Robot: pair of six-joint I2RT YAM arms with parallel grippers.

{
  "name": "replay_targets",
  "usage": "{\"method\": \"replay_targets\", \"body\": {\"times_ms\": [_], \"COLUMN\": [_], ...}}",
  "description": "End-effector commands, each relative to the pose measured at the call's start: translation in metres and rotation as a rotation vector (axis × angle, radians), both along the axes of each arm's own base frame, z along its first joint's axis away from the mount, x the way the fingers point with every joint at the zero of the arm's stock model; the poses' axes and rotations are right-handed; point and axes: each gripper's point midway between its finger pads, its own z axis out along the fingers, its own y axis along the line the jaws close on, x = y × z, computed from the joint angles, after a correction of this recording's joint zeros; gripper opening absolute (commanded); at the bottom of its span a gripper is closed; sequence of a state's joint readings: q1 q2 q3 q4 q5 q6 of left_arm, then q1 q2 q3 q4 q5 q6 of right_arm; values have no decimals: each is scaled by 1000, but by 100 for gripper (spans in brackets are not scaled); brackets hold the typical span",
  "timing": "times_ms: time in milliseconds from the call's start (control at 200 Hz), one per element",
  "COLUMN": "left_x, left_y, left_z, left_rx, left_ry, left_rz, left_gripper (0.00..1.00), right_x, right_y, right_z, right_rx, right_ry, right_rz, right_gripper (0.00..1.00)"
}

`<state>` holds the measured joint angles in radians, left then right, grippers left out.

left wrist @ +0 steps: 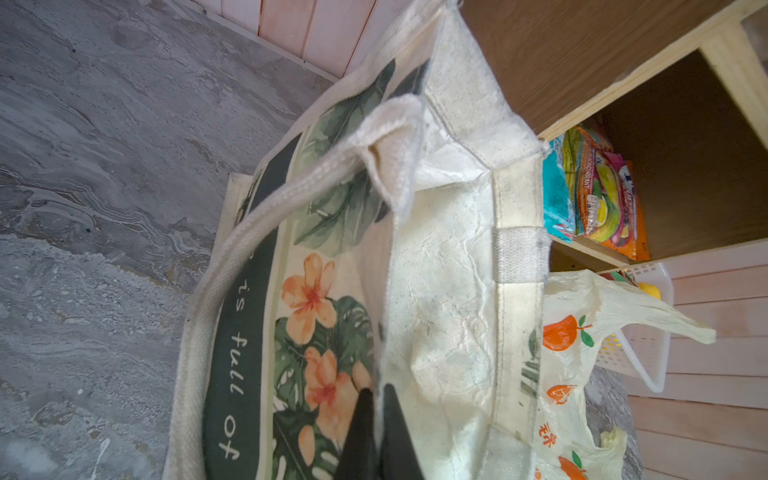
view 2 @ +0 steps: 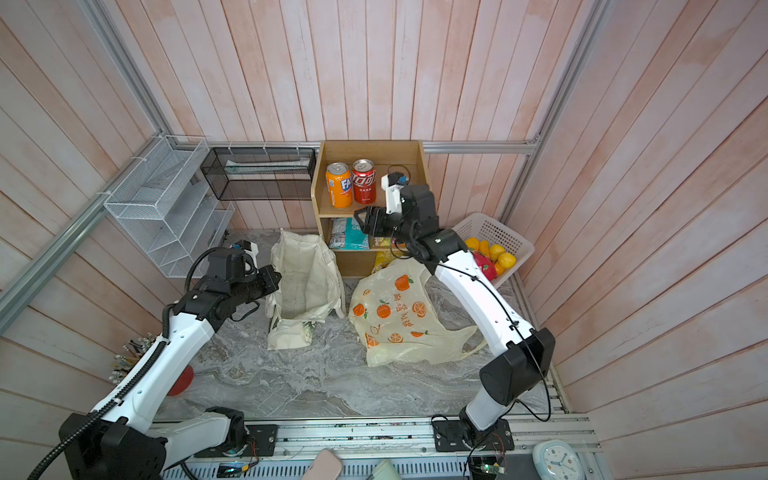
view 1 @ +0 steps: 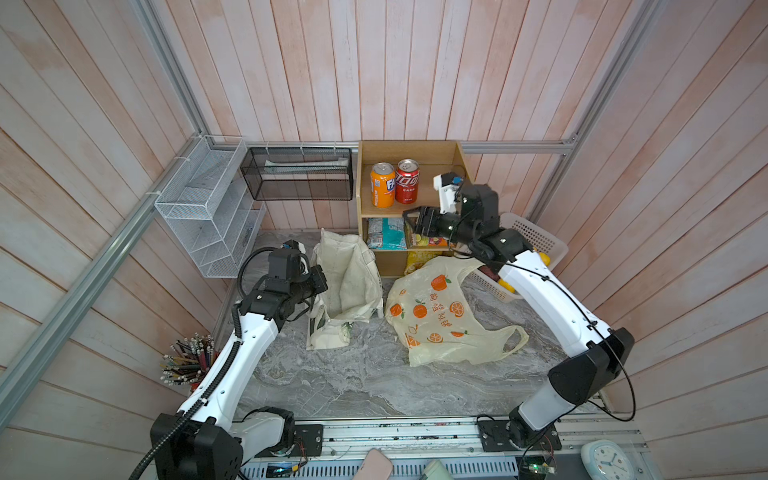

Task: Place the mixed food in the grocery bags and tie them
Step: 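Move the right gripper to the shelf and grasp the red Coca-Cola can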

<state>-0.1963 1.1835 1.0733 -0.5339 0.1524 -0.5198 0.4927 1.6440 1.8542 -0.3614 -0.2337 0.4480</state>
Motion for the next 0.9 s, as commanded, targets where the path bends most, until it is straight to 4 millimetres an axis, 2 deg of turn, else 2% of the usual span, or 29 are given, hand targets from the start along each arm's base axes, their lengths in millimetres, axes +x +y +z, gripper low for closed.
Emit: {"method": "replay_targets", "body": {"times_ms": [0,110,130,135,275,405,550,745,890], "left_x": [0,0,-1,-1,-1,-1,0,2,3], "left_y": [-4,-5,-5,-5,-7,-8,-10,-12,-13], "left_z": [10,10,9,10,11,11,13,13,12], "left_rx": [-35,-43,-44,-45,-56,-60,-68,-74,-78], "left_ry": [-44,-45,-44,-45,-50,-51,-57,-61,-61], "left_rz": [-13,-16,-18,-18,-26,-31,-38,-44,-48], "left_gripper": [0,0,0,0,0,0,0,0,0], "right_x": [31,60,65,65,82,88,92,94,97], "right_y": [-26,-35,-34,-33,-26,-20,-9,5,14], "right_z": [10,25,22,26,30,29,20,8,8], "right_rx": [-78,-132,-148,-144,-179,-182,-206,-228,-216], "right_ry": [-40,-105,-109,-118,-156,-180,-187,-186,-203], "right_rz": [-105,-159,-158,-159,-152,-140,-130,-109,-116], "right_gripper": [73,74,74,74,77,80,86,87,88]}}
